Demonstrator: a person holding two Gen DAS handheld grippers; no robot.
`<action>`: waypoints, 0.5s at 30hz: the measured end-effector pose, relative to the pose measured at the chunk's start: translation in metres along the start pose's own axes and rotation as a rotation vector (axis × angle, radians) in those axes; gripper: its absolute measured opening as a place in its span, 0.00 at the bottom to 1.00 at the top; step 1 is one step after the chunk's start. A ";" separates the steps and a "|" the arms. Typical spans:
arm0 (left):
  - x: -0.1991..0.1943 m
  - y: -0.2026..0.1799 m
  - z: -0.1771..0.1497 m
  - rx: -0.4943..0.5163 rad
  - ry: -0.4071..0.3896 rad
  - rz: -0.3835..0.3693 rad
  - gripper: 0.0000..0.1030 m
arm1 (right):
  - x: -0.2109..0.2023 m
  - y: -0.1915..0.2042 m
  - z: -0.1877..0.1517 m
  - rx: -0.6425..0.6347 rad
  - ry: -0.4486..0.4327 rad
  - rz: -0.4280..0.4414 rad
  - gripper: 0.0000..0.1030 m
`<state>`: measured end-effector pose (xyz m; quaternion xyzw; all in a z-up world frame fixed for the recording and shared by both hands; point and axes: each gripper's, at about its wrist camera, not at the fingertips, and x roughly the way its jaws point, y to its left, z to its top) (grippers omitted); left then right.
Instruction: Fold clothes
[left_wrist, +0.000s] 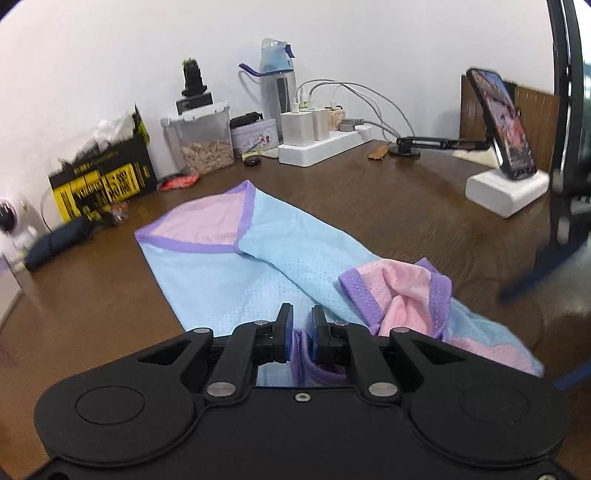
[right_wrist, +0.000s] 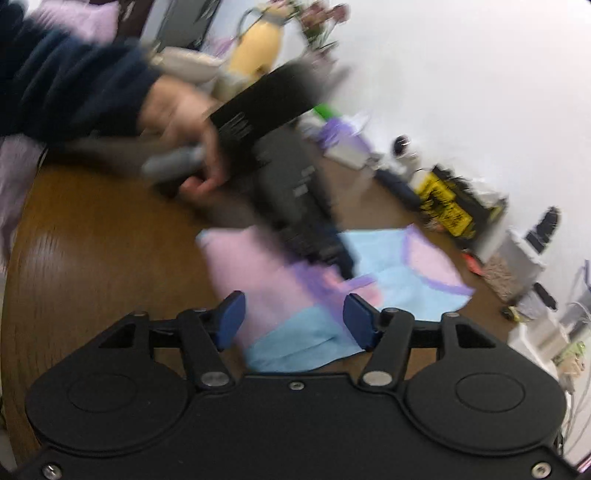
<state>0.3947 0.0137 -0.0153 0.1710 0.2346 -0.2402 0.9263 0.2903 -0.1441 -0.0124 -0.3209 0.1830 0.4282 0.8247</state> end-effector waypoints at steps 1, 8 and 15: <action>-0.006 -0.002 0.002 0.020 -0.018 0.026 0.15 | 0.006 -0.003 -0.002 0.026 0.009 0.008 0.25; -0.104 -0.034 0.000 0.227 -0.255 0.204 0.62 | 0.014 -0.029 -0.014 0.196 -0.020 0.004 0.06; -0.123 -0.109 -0.056 0.596 -0.187 0.171 0.63 | 0.000 -0.050 -0.024 0.330 -0.070 0.095 0.06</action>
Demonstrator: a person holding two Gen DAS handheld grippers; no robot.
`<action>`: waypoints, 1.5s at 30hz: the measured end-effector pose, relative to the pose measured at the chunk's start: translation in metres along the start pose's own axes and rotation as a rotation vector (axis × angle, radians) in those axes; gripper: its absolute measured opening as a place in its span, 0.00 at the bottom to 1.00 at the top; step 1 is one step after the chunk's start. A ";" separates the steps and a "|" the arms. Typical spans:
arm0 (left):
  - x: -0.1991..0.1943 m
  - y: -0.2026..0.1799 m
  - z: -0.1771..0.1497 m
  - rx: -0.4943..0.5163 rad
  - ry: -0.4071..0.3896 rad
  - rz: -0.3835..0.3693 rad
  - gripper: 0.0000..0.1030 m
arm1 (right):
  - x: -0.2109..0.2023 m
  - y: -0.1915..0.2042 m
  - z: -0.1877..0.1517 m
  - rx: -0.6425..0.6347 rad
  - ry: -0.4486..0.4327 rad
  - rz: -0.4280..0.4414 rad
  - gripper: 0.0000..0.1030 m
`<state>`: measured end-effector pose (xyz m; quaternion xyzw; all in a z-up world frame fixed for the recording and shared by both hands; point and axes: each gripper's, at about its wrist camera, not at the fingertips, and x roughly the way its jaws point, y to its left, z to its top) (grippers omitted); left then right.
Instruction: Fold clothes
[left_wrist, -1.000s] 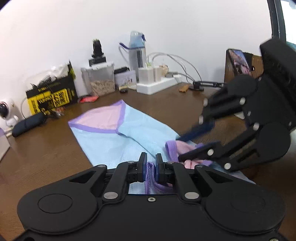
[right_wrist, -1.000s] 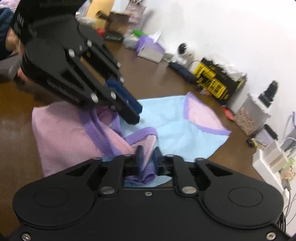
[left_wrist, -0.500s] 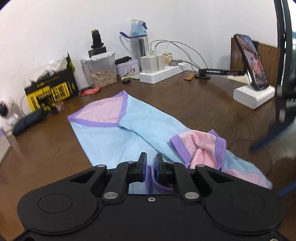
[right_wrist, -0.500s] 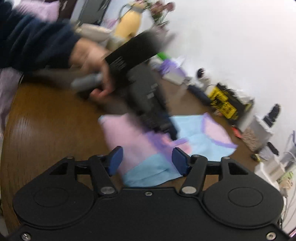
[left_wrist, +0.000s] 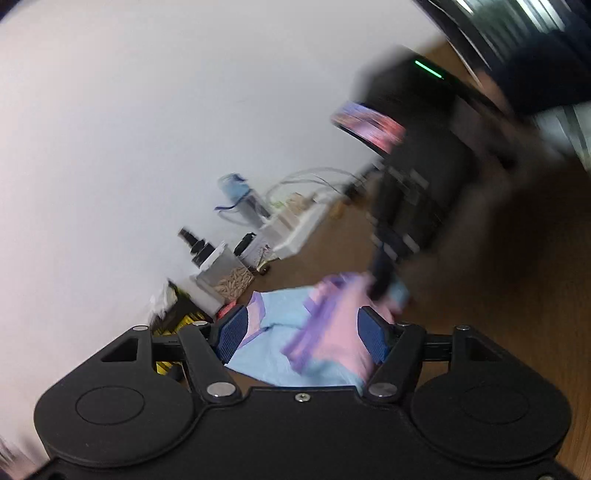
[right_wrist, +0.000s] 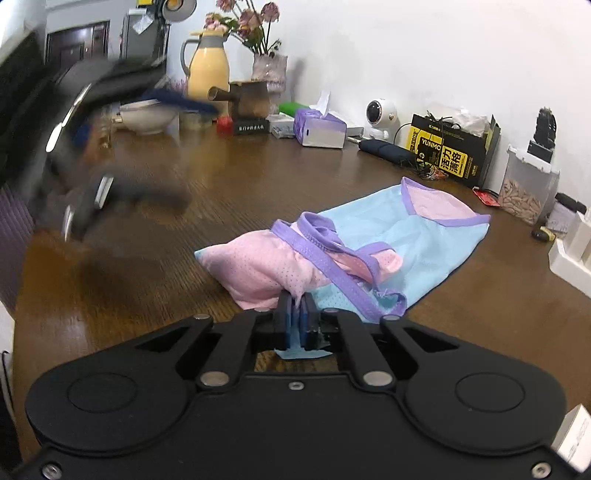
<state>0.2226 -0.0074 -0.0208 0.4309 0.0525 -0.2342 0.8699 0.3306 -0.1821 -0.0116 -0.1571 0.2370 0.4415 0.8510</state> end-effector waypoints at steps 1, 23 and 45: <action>0.004 -0.005 0.000 0.021 0.016 -0.003 0.63 | -0.003 -0.001 0.000 0.013 -0.004 0.009 0.06; 0.074 0.036 -0.007 -0.130 0.207 -0.311 0.08 | -0.013 0.082 0.000 -0.546 -0.026 -0.307 0.34; -0.045 0.007 0.014 -0.190 0.100 -0.682 0.06 | -0.082 0.117 -0.019 -0.344 0.085 0.047 0.06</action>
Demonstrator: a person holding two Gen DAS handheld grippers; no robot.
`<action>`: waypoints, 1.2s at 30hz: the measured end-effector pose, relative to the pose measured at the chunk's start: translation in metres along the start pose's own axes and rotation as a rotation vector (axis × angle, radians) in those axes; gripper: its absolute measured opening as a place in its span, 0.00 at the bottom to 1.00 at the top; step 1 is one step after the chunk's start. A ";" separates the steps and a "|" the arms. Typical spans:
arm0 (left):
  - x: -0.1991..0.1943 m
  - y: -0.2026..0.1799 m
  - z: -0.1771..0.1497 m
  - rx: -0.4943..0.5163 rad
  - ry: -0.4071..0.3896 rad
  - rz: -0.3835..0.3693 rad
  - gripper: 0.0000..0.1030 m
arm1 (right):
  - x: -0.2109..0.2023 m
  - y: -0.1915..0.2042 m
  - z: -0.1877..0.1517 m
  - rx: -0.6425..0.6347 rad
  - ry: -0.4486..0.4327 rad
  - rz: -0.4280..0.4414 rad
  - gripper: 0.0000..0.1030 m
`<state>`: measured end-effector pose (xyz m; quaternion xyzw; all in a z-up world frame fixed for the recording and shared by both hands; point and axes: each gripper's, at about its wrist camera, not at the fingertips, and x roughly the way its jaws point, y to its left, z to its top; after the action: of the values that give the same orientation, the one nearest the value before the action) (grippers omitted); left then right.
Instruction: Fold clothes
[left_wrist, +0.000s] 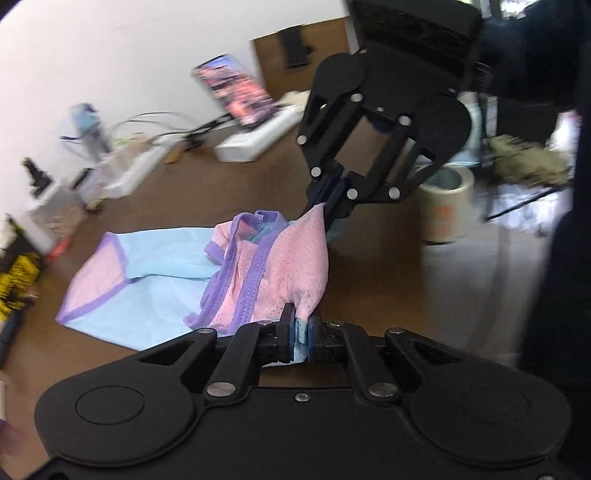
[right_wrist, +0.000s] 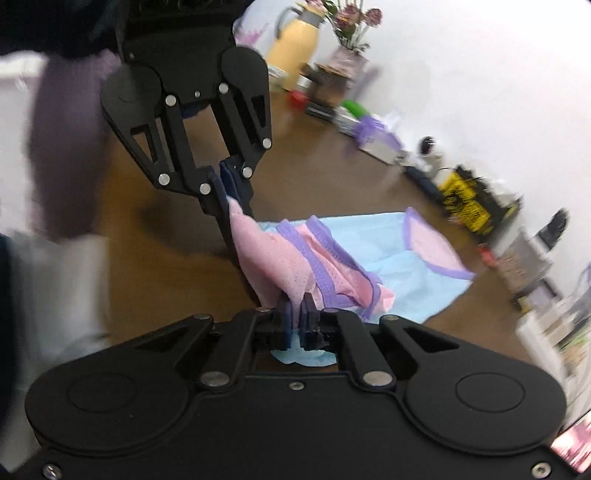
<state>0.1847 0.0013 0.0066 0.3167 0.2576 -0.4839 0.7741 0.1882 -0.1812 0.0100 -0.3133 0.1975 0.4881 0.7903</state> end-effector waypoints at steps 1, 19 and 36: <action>-0.007 -0.008 -0.001 -0.008 -0.012 -0.032 0.06 | -0.006 0.005 0.000 0.008 -0.003 0.023 0.06; 0.028 0.132 -0.025 -0.569 -0.090 0.017 0.07 | 0.053 -0.138 0.012 0.261 -0.012 0.086 0.59; 0.028 0.108 -0.022 -0.512 -0.042 0.323 0.42 | 0.048 -0.104 -0.023 0.262 -0.052 0.067 0.53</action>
<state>0.2923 0.0374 -0.0020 0.1382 0.3014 -0.2805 0.9008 0.3028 -0.2005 -0.0046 -0.1879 0.2495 0.4921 0.8126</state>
